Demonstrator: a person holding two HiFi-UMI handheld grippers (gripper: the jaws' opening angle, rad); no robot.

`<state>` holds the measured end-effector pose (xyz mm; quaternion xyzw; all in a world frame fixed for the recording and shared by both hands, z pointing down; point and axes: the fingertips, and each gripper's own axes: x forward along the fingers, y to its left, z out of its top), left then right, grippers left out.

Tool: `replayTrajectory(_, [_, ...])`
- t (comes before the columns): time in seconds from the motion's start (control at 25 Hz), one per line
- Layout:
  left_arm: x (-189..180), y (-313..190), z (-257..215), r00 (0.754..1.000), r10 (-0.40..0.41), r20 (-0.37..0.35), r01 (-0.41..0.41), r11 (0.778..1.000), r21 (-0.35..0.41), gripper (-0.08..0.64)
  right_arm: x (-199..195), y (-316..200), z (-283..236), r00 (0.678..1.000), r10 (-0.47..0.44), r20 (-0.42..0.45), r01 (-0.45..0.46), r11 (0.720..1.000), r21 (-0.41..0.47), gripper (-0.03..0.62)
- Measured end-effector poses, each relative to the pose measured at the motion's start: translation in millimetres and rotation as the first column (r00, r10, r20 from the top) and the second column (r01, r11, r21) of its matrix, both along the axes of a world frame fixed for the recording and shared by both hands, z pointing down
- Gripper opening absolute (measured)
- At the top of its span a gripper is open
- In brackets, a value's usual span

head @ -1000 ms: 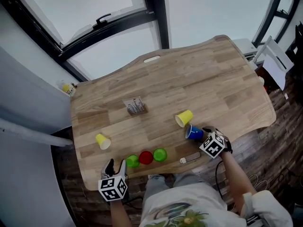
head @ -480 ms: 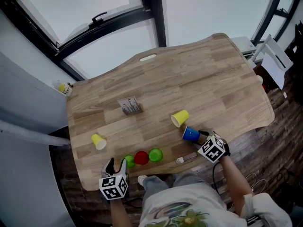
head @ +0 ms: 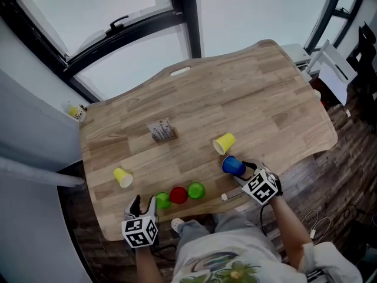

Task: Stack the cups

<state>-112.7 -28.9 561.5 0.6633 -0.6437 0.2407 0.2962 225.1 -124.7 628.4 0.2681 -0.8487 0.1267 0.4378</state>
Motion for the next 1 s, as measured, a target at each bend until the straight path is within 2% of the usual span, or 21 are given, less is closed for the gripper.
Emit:
replayTrajectory(0.52, [-32.2,9.8,-1.0,0.999,0.031,-0.02,-0.031,0.999,0.013,0.247,-46.9,28.6,-1.3,1.0,-0.004,-0.023,0.004,1.0,-0.008,0.238])
replayTrajectory(1.0, [-56.1,21.2,-3.9,0.999,0.03,-0.023,-0.03,0.999,0.018,0.247,-62.4,29.8,6.8,0.999,0.039,-0.037,-0.039,0.999,-0.01,0.236])
